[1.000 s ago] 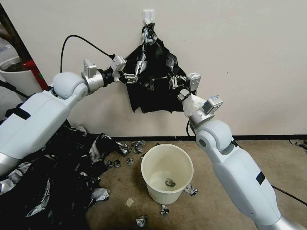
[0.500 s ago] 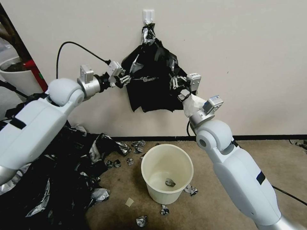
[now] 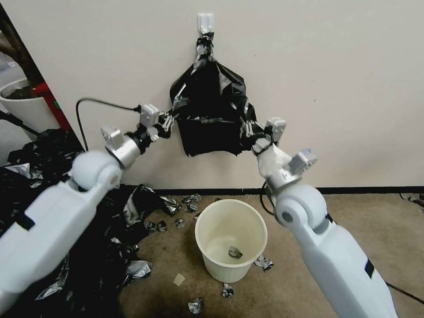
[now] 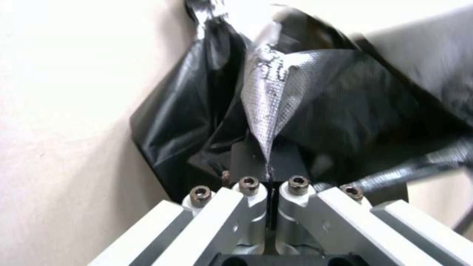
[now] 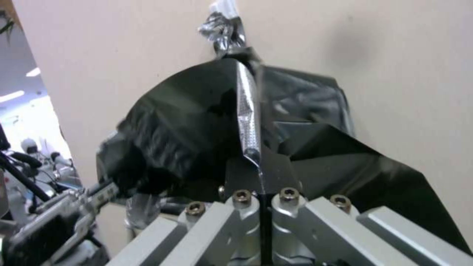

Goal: Place a trash bag onto the trash bin.

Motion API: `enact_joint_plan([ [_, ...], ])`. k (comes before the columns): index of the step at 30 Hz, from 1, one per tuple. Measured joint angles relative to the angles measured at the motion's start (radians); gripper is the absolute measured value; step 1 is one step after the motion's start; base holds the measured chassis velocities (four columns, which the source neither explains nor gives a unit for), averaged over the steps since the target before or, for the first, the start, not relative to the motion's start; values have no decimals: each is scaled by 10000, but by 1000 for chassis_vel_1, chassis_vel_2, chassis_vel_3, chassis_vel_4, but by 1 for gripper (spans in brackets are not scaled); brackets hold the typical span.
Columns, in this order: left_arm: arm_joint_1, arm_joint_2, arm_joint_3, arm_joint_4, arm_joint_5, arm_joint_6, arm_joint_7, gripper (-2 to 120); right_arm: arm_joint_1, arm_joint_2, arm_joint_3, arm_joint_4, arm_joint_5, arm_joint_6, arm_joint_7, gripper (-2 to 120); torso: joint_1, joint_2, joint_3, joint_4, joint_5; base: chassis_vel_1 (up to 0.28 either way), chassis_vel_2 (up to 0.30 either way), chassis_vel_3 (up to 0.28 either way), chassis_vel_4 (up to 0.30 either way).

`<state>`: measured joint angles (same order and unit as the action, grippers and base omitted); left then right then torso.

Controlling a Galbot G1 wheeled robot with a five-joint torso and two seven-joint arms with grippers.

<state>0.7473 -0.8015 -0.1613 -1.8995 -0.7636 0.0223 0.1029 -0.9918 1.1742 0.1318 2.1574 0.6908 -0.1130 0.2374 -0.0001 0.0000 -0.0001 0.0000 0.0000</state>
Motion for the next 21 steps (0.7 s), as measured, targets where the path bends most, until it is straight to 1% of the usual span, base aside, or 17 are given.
enact_joint_plan([
  [1,271,-36,-149,-292,-162,-5,-297,0,-336,-36,13,287,131,14,171,0,0,0,-1,0,1,0,0,0,0],
  [2,271,-36,-149,-292,-162,-5,-297,0,-336,-36,13,287,131,14,171,0,0,0,-1,0,1,0,0,0,0],
  [3,546,-61,-287,-624,-350,34,-547,0,-688,-74,31,579,293,24,348,0,1,0,0,-2,1,0,0,0,0],
  [4,968,-98,-507,-1098,-598,247,-785,0,-1153,-134,50,959,511,39,618,0,0,1,-1,-1,1,0,0,0,0],
  [6,1611,-162,-817,-1717,-842,603,-951,0,-1752,-199,117,1453,746,67,956,0,0,1,-1,-2,1,0,0,0,0],
  [7,1611,-162,-817,-1717,-842,603,-951,0,-1752,-199,117,1453,746,67,956,0,0,1,-1,-2,1,0,0,0,0],
  [8,1917,-192,-949,-2002,-953,802,-977,0,-1963,-220,151,1626,832,67,1077,0,0,2,-1,-1,-1,0,0,0,0],
  [9,2495,-235,-1162,-2508,-1159,1198,-992,0,-2316,-255,228,1926,937,34,1304,0,0,1,-1,0,0,0,0,0,0],
  [11,3201,-323,-1364,-3094,-1350,1753,-1023,0,-2746,-326,333,2307,990,-93,1570,0,0,1,-1,1,1,0,0,0,0],
  [12,3201,-323,-1364,-3094,-1350,1753,-1023,0,-2746,-326,333,2307,990,-93,1570,0,0,1,-1,1,1,0,0,0,0],
  [15,4087,-665,-1480,-3953,-1436,2666,-1342,0,-3335,-538,515,2963,1231,-441,2110,0,0,2,-1,1,1,0,0,0,0],
  [16,4087,-665,-1480,-3953,-1436,2666,-1342,0,-3335,-538,515,2963,1231,-441,2110,0,0,2,-1,1,1,0,0,0,0],
  [18,4325,-906,-1481,-4294,-1438,3076,-1632,0,-3566,-636,589,3356,1594,-813,2599,0,0,2,-1,0,0,0,0,0,0],
  [19,4325,-906,-1481,-4294,-1438,3076,-1632,0,-3566,-636,589,3356,1594,-813,2599,0,0,2,-1,0,0,0,0,0,0],
  [21,4479,-1109,-1545,-4589,-1513,3483,-1943,0,-3772,-747,667,3494,1991,-1051,2997,0,-1,2,0,-1,1,0,0,0,0],
])
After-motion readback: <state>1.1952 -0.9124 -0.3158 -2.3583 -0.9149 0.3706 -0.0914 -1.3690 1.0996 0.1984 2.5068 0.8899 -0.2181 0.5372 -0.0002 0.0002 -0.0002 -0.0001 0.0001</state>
